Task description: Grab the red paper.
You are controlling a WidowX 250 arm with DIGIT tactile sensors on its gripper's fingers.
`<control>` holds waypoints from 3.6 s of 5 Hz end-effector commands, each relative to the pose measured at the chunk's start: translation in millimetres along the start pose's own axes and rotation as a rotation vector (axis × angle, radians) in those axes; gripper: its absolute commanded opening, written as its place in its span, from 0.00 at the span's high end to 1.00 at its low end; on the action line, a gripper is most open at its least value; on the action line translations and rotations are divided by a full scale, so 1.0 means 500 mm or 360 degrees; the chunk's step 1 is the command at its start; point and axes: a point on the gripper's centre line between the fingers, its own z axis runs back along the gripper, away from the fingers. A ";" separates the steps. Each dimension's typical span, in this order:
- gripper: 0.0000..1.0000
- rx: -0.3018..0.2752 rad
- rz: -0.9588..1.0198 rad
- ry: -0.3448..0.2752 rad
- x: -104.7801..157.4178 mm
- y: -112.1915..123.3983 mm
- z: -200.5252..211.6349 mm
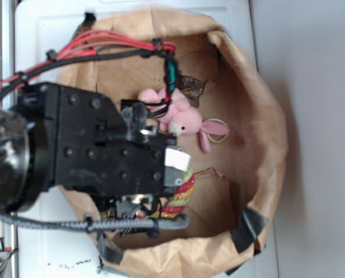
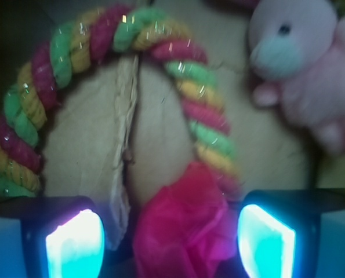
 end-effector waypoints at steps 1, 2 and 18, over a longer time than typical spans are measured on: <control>0.00 0.0083 -0.0034 -0.0020 0.003 0.000 -0.005; 0.00 0.0040 -0.0030 -0.0069 0.002 0.004 0.022; 1.00 -0.0091 0.0219 -0.0371 0.074 0.087 0.288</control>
